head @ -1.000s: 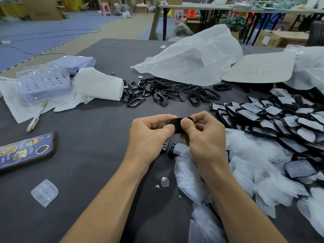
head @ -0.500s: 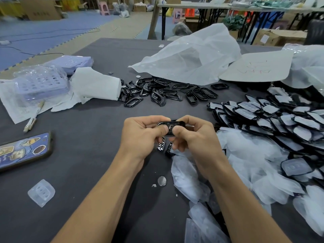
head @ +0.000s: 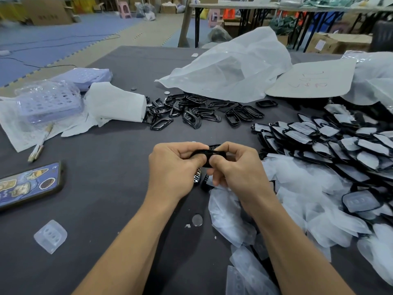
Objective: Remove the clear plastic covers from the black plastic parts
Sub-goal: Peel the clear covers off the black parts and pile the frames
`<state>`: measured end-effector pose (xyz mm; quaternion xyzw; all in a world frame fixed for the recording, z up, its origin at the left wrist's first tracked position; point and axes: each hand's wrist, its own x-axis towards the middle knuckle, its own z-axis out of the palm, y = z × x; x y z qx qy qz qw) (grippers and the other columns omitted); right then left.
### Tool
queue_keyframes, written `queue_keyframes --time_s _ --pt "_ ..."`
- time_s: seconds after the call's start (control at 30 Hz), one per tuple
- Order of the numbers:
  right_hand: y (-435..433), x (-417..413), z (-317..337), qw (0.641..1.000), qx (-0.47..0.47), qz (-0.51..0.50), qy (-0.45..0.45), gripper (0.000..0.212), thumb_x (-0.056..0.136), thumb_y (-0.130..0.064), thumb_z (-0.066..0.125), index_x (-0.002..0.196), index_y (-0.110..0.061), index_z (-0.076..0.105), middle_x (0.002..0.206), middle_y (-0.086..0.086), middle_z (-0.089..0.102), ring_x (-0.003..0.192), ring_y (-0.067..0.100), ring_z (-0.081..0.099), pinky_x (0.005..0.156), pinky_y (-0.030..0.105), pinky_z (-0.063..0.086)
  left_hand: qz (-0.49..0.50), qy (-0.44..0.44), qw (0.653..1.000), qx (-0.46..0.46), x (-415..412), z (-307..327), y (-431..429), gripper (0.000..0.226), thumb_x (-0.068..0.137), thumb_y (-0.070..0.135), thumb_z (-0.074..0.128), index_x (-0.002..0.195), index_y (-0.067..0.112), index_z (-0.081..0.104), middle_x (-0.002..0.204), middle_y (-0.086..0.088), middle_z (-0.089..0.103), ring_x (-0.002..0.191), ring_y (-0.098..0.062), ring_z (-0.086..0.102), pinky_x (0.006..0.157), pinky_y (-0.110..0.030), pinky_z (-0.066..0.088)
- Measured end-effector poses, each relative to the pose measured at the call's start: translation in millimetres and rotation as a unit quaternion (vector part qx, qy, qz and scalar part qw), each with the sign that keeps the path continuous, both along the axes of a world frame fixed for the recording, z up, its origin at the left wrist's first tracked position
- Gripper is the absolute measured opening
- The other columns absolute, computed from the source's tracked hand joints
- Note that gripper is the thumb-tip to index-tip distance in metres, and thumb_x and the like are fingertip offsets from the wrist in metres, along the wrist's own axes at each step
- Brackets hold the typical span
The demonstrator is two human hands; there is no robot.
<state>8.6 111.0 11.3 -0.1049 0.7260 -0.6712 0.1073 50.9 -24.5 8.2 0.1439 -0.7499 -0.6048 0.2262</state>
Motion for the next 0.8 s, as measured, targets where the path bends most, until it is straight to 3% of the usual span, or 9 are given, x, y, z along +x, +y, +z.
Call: queue_keyframes --time_s 0.1,0.17,0.23,0.27,0.4,0.47,0.53,0.63,0.8 --pt "-1.1 -0.1 1.6 1.0 -0.01 -0.023 0.002 0.024 0.091 0.005 0.063 0.072 -0.009 0.064 0.046 0.002 0.058 0.038 0.013 0.05 0.041 0.02 0.041 0.009 -0.018 1.0 -0.011 1.1 1.5 4.0 0.037 0.081 0.008 0.08 0.08 0.046 0.079 0.078 0.017 0.078 0.069 0.001 0.072 0.068 -0.015 0.055" --pt "-1.9 0.6 2.8 0.998 -0.042 -0.035 -0.007 0.026 0.091 0.006 0.063 0.07 -0.008 0.065 0.05 0.008 0.061 0.044 0.021 0.053 0.042 0.024 0.046 -0.012 -0.029 0.998 0.045 1.9 2.2 6.9 0.024 0.086 0.012 0.076 0.084 0.036 0.081 0.073 0.005 0.079 0.06 -0.007 0.07 0.063 -0.019 0.056" --pt "-3.1 2.4 3.6 0.998 -0.048 -0.036 -0.009 0.025 0.091 0.004 0.065 0.069 -0.008 0.066 0.051 0.011 0.061 0.047 0.024 0.057 0.049 0.037 0.057 -0.033 -0.029 0.994 0.104 2.4 3.7 9.1 0.031 0.092 0.003 0.069 0.075 0.026 0.082 0.065 -0.004 0.076 0.052 -0.015 0.07 0.058 -0.023 0.057" --pt "-2.7 2.6 2.4 0.999 -0.017 -0.037 0.01 0.023 0.09 0.0 0.067 0.07 -0.01 0.067 0.051 0.008 0.062 0.045 0.02 0.058 0.05 0.039 0.056 -0.031 -0.026 0.991 0.126 1.8 3.6 9.0 0.036 0.093 -0.002 0.067 0.07 0.023 0.081 0.064 -0.006 0.075 0.05 -0.016 0.069 0.055 -0.023 0.058" --pt "6.2 1.6 4.0 0.96 0.201 -0.098 0.167 0.01 0.085 -0.029 0.078 0.077 -0.024 0.076 0.054 -0.01 0.064 0.048 0.003 0.056 0.051 0.014 0.039 0.009 -0.029 0.989 0.146 -1.3 5.1 3.3 0.031 0.094 -0.005 0.066 0.079 0.018 0.079 0.067 -0.005 0.076 0.05 -0.015 0.064 0.053 -0.023 0.059" --pt "16.2 -0.3 10.7 0.943 0.263 -0.073 0.191 0.018 0.081 -0.039 0.08 0.07 -0.027 0.074 0.055 -0.013 0.064 0.052 0.003 0.058 0.054 0.018 0.044 0.022 -0.034 0.987 0.157 -3.3 5.5 -2.7 0.026 0.095 -0.003 0.066 0.08 0.014 0.078 0.068 -0.004 0.077 0.049 -0.012 0.065 0.052 -0.022 0.057" --pt "26.3 -2.2 19.6 0.921 0.354 0.018 0.161 0.021 0.074 -0.047 0.083 0.069 -0.028 0.074 0.058 -0.016 0.066 0.054 0.002 0.059 0.055 0.023 0.048 0.035 -0.034 0.984 0.172 -4.5 5.9 -7.1 0.023 0.096 -0.002 0.066 0.08 0.012 0.077 0.066 -0.002 0.076 0.048 -0.012 0.065 0.05 -0.022 0.056" --pt "35.0 -2.7 26.6 0.894 0.415 0.141 0.097 0.028 0.06 -0.037 0.093 0.075 -0.029 0.072 0.061 -0.018 0.064 0.054 -0.001 0.056 0.052 0.016 0.044 0.039 -0.031 0.983 0.178 -6.1 6.1 -8.1 0.023 0.095 -0.003 0.066 0.08 0.011 0.076 0.064 -0.001 0.074 0.045 -0.013 0.064 0.048 -0.022 0.056" --pt "35.4 -7.4 22.6 0.906 0.397 0.101 0.107 0.016 0.074 -0.02 0.086 0.073 -0.029 0.072 0.064 -0.013 0.069 0.056 -0.003 0.06 0.055 0.011 0.043 0.035 -0.033 0.985 0.164 -6.2 4.3 -7.3 0.024 0.095 -0.001 0.067 0.08 0.014 0.078 0.066 -0.003 0.076 0.047 -0.013 0.065 0.049 -0.022 0.055"
